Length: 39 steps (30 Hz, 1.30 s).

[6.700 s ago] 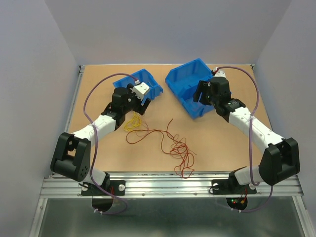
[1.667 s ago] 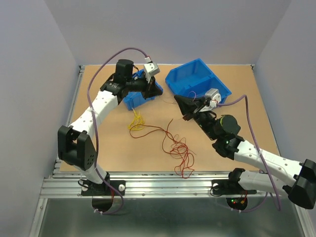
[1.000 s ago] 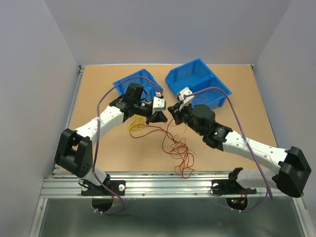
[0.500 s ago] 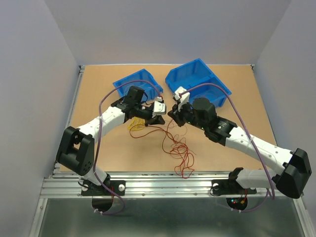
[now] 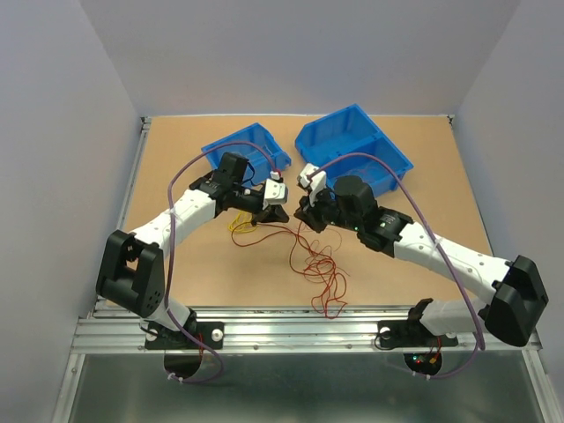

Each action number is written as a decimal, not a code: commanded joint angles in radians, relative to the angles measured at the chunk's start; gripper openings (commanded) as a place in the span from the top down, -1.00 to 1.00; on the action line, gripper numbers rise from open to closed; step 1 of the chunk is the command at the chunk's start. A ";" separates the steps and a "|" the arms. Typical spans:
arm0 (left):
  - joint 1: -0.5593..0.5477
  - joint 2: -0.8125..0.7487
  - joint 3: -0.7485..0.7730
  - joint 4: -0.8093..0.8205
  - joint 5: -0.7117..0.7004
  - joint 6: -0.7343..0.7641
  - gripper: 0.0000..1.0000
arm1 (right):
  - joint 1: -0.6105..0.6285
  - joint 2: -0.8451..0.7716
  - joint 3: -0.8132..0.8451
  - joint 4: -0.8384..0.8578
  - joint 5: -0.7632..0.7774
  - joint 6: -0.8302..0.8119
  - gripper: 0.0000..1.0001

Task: Untangle the cables

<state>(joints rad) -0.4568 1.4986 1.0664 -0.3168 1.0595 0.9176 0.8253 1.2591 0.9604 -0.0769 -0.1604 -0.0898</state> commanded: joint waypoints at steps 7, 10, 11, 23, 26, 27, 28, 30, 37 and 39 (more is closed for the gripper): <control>-0.003 -0.037 0.049 -0.071 0.074 0.049 1.00 | -0.002 0.034 0.070 0.005 -0.057 -0.025 0.53; -0.002 -0.037 0.052 -0.076 0.077 0.047 1.00 | -0.003 0.039 0.072 0.003 -0.074 -0.027 0.46; 0.000 -0.035 0.052 -0.080 0.079 0.049 1.00 | -0.003 0.043 0.074 0.002 -0.079 -0.028 0.46; 0.006 -0.023 0.075 -0.131 0.111 0.084 1.00 | -0.003 0.085 0.097 -0.014 -0.106 -0.033 0.99; 0.023 -0.026 0.072 -0.113 0.123 0.063 0.86 | -0.003 0.076 0.093 -0.014 -0.108 -0.027 0.99; 0.047 -0.035 0.060 -0.088 0.137 0.032 0.74 | -0.005 0.071 0.093 -0.012 -0.105 -0.024 0.99; 0.062 -0.041 0.050 -0.018 0.146 -0.002 0.61 | -0.003 0.068 0.095 -0.012 -0.096 -0.019 0.99; 0.110 -0.063 0.014 0.062 0.166 -0.110 0.29 | -0.003 0.066 0.097 -0.011 -0.038 -0.005 0.99; 0.179 -0.164 -0.126 0.497 0.099 -0.442 -0.19 | -0.034 0.074 0.109 0.029 0.140 0.062 0.99; 0.188 -0.190 -0.172 0.571 0.021 -0.502 -0.28 | -0.075 0.077 0.132 0.038 0.140 0.087 0.99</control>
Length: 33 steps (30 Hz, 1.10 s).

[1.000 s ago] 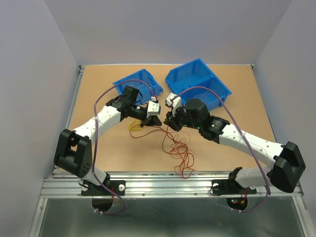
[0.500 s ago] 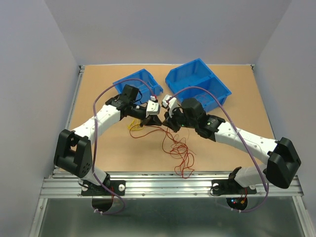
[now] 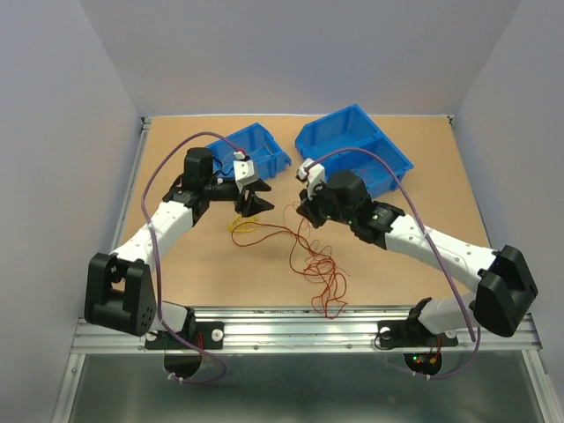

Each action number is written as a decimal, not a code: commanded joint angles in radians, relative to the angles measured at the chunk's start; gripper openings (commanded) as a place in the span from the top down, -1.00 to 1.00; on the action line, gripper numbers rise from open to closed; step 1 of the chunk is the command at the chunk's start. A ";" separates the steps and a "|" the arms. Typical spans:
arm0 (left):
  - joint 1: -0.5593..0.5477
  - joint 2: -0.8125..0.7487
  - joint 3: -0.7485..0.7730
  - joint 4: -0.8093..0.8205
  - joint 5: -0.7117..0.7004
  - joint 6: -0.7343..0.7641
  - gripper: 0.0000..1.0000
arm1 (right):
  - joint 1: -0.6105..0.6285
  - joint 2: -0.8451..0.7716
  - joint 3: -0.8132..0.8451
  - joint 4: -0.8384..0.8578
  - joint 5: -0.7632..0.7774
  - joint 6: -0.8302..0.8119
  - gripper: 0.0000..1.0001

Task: Untangle the cables

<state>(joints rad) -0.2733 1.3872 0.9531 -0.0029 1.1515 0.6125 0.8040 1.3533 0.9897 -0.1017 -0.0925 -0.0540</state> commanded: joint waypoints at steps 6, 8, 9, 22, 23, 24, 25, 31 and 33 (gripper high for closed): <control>0.036 -0.183 -0.158 0.486 -0.246 -0.332 -0.32 | -0.159 0.030 0.193 0.080 0.076 0.108 0.99; 0.039 -0.195 -0.174 0.509 -0.282 -0.356 -0.32 | -0.175 0.052 0.223 0.079 0.083 0.114 0.99; 0.039 -0.203 -0.180 0.517 -0.308 -0.359 -0.32 | -0.190 0.073 0.254 0.079 0.088 0.114 0.99; 0.040 -0.220 -0.198 0.538 -0.326 -0.358 -0.32 | -0.348 0.204 0.452 0.080 0.036 0.169 0.99; 0.040 -0.223 -0.200 0.541 -0.329 -0.361 -0.32 | -0.362 0.199 0.443 0.082 0.018 0.184 0.99; 0.040 -0.226 -0.201 0.543 -0.329 -0.359 -0.32 | -0.385 0.196 0.417 0.083 0.011 0.192 0.99; 0.040 -0.228 -0.201 0.546 -0.332 -0.359 -0.32 | -0.394 0.193 0.400 0.092 0.008 0.197 0.99; 0.040 -0.224 -0.206 0.552 -0.338 -0.364 -0.32 | -0.489 0.147 0.228 0.183 -0.006 0.230 0.99; 0.040 -0.226 -0.206 0.554 -0.338 -0.362 -0.32 | -0.515 0.144 0.193 0.197 0.025 0.227 0.99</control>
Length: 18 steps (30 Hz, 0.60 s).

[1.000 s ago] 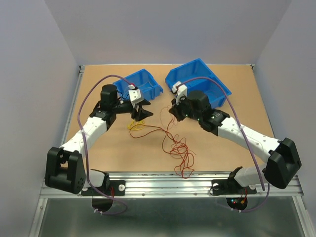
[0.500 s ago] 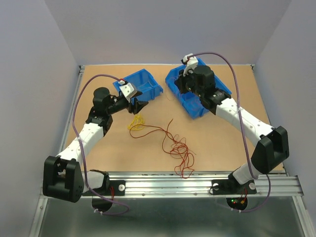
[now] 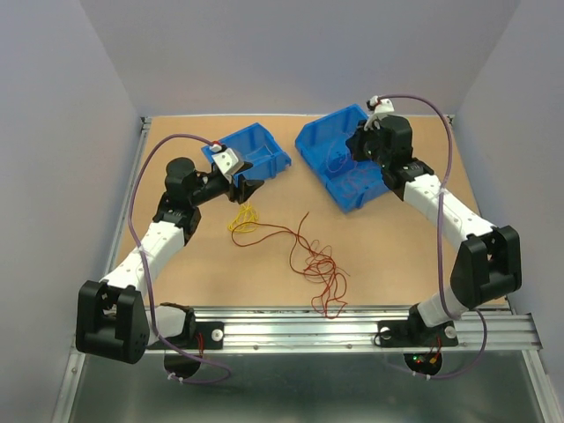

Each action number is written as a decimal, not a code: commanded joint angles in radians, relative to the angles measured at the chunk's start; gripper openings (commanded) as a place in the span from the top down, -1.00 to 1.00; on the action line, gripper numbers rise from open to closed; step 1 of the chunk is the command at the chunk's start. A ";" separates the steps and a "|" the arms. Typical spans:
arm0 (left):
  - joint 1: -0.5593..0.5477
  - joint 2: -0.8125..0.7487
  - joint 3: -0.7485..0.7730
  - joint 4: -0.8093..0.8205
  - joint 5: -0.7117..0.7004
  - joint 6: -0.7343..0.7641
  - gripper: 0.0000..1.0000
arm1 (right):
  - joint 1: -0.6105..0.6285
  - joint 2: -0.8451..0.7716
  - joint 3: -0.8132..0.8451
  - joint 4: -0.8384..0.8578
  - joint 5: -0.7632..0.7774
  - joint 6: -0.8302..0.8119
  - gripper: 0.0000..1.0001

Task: Untangle the cables

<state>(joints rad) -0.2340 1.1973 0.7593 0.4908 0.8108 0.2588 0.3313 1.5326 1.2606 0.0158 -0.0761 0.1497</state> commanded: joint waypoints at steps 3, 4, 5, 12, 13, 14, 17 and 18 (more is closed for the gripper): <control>0.001 -0.031 -0.012 0.061 0.004 -0.012 -0.32 | -0.072 -0.009 -0.124 0.093 0.071 0.040 0.99; 0.001 -0.031 -0.012 0.063 0.002 -0.013 -0.32 | -0.081 0.018 -0.125 0.092 0.102 0.051 0.99; 0.001 -0.030 -0.012 0.063 0.001 -0.012 -0.32 | -0.089 0.032 -0.125 0.090 0.111 0.060 0.99; 0.001 -0.048 -0.020 0.068 -0.032 -0.007 -0.32 | -0.103 0.142 -0.101 0.035 0.308 0.171 0.99; 0.001 -0.048 -0.020 0.068 -0.032 -0.009 -0.32 | -0.103 0.164 -0.058 -0.006 0.326 0.182 0.99; 0.001 -0.048 -0.020 0.068 -0.033 -0.010 -0.32 | -0.103 0.185 -0.038 -0.013 0.358 0.192 0.99; 0.001 -0.045 -0.020 0.069 -0.038 -0.013 -0.32 | -0.103 0.286 0.067 -0.111 0.366 0.226 0.99; 0.001 -0.045 -0.020 0.069 -0.039 -0.012 -0.32 | -0.103 0.309 0.098 -0.137 0.363 0.232 0.98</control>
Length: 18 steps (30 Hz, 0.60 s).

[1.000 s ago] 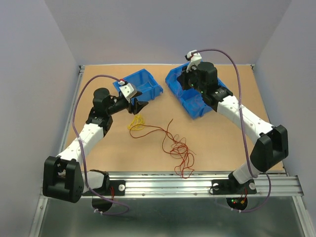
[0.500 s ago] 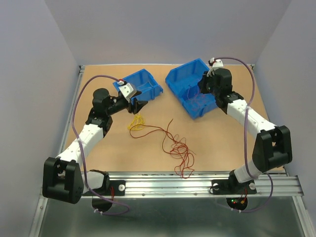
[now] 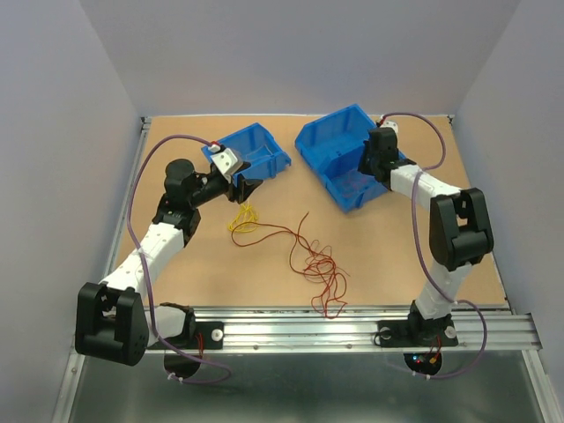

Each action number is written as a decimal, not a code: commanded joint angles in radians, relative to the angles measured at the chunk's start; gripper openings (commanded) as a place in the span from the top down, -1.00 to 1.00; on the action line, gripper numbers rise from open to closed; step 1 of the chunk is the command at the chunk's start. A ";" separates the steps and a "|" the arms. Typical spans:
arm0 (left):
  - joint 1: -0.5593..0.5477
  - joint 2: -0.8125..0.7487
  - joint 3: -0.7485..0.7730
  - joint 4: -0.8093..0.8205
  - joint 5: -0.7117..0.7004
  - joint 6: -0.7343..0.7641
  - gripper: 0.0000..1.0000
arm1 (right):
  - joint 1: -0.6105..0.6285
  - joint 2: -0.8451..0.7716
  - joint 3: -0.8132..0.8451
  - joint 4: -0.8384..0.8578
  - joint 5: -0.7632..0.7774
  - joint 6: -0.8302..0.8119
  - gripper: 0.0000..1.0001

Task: Untangle the cables

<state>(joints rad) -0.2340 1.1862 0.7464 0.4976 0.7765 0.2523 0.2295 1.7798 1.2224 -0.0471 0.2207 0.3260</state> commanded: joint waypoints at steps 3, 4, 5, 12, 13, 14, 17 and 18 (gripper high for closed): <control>0.001 -0.031 -0.007 0.061 -0.020 -0.005 -0.33 | -0.001 0.101 0.210 -0.146 0.059 0.064 0.30; 0.001 -0.034 -0.008 0.061 -0.025 -0.004 -0.33 | -0.001 0.080 0.209 -0.145 0.066 0.067 0.25; 0.001 -0.034 -0.009 0.062 -0.029 -0.004 -0.33 | -0.001 0.069 0.209 -0.145 0.068 0.071 0.21; 0.001 -0.053 -0.025 0.091 -0.132 -0.013 -0.64 | -0.001 -0.091 0.157 -0.171 0.134 0.108 -0.16; 0.001 -0.054 -0.028 0.102 -0.163 -0.016 -0.70 | -0.001 -0.109 0.146 -0.180 0.147 0.122 -0.21; 0.001 -0.053 -0.027 0.107 -0.181 -0.025 -0.76 | -0.001 -0.127 0.137 -0.184 0.178 0.151 -0.28; 0.001 -0.046 -0.028 0.122 -0.259 -0.038 -0.92 | -0.001 -0.206 0.085 -0.195 0.178 0.171 -0.49; 0.001 -0.046 -0.028 0.127 -0.273 -0.042 -0.95 | -0.001 -0.233 0.062 -0.195 0.172 0.191 -0.56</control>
<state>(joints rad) -0.2340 1.1679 0.7265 0.5392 0.5987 0.2359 0.2295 1.6379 1.3441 -0.2317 0.3485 0.4484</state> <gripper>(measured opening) 0.958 0.738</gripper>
